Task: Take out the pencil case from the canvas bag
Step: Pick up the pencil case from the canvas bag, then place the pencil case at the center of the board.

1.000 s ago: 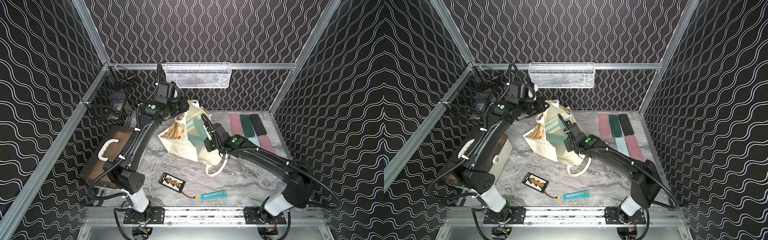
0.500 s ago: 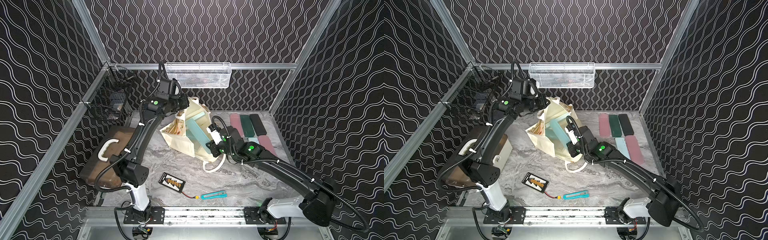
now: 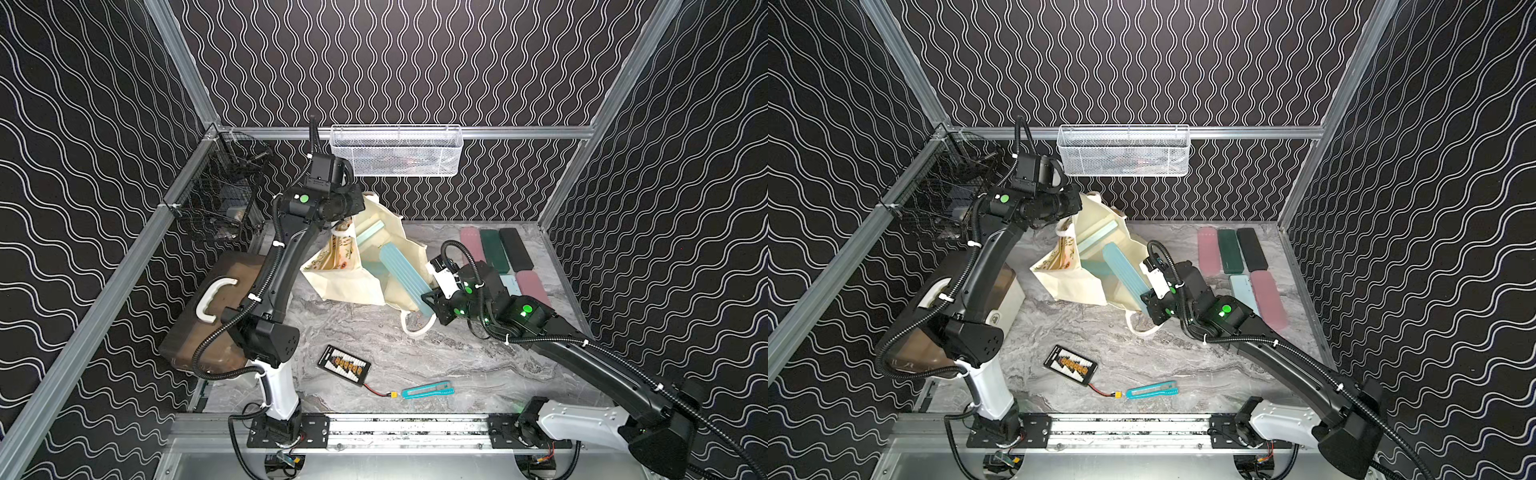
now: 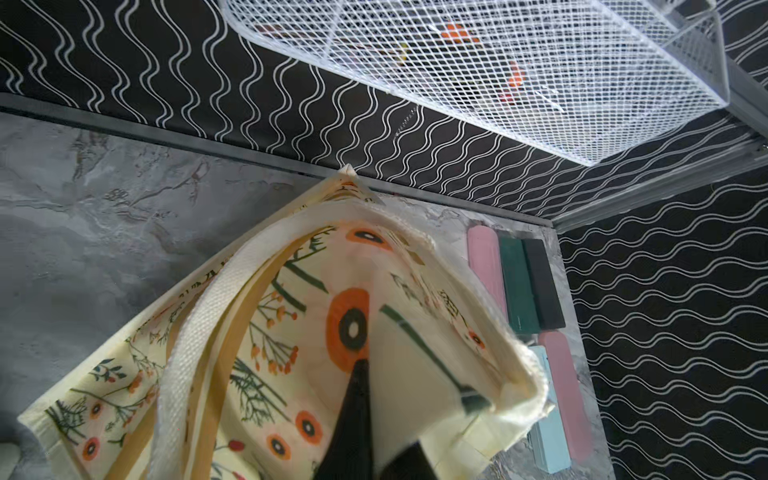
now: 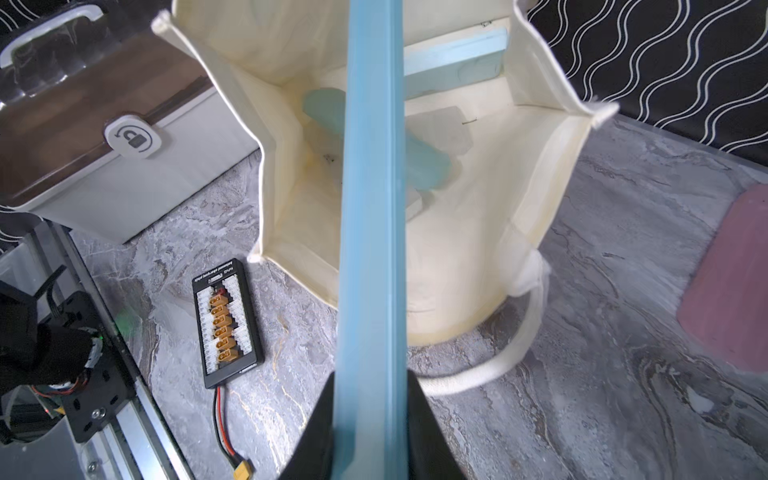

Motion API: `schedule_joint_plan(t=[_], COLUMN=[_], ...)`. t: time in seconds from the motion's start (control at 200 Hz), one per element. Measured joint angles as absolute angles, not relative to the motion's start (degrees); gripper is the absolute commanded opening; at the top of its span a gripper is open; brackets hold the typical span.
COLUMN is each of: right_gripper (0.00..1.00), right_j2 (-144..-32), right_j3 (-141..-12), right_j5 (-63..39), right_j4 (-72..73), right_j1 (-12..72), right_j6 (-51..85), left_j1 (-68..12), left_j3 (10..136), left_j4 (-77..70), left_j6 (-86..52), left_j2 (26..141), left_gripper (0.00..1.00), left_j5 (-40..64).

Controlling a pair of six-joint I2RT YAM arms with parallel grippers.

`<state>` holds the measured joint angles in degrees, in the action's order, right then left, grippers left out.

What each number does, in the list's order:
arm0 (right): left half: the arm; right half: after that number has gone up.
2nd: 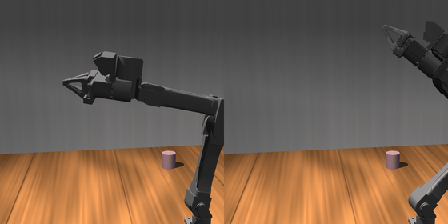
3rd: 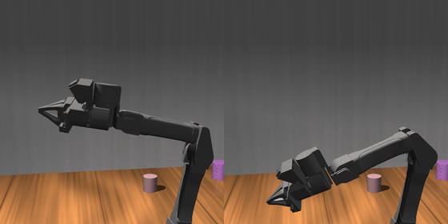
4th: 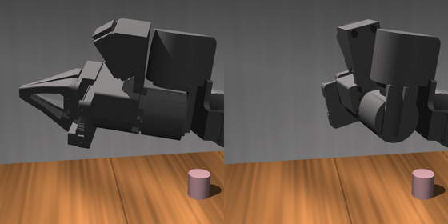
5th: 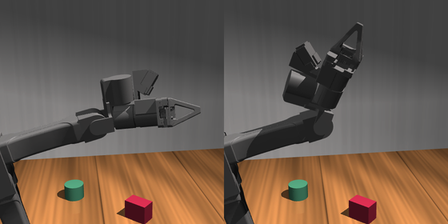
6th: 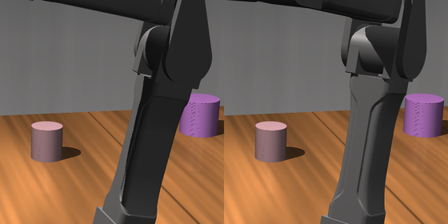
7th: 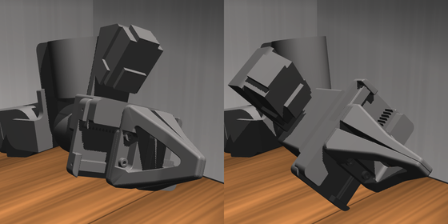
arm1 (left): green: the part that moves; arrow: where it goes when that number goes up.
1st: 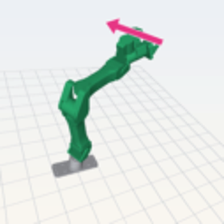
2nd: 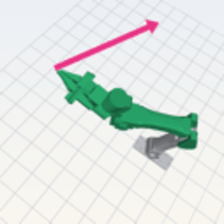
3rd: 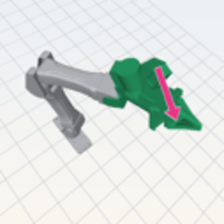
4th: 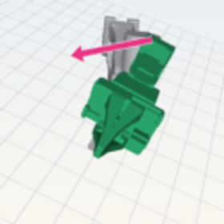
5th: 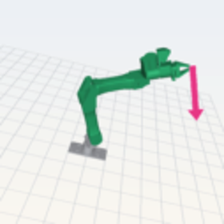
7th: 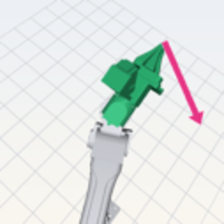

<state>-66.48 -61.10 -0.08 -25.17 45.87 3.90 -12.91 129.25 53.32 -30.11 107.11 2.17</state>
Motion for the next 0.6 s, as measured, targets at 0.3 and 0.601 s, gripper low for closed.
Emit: schedule_joint_plan(t=[0.3, 0.601], right_gripper=[0.05, 0.05], right_j2=[-58.6, -52.8], right_j3=[-55.0, -51.0], right_j5=[2.3, 15.7], right_j4=[-24.6, -25.0], right_j1=[45.9, 45.8], right_j6=[5.1, 6.7], left_j1=[-7.9, -2.9], left_j3=[128.9, 127.4], left_j4=[55.5, 57.2], left_j6=[-30.1, -30.9], left_j2=[106.2, 101.6], left_gripper=[0.00, 0.00], left_j5=[3.6, 9.8])
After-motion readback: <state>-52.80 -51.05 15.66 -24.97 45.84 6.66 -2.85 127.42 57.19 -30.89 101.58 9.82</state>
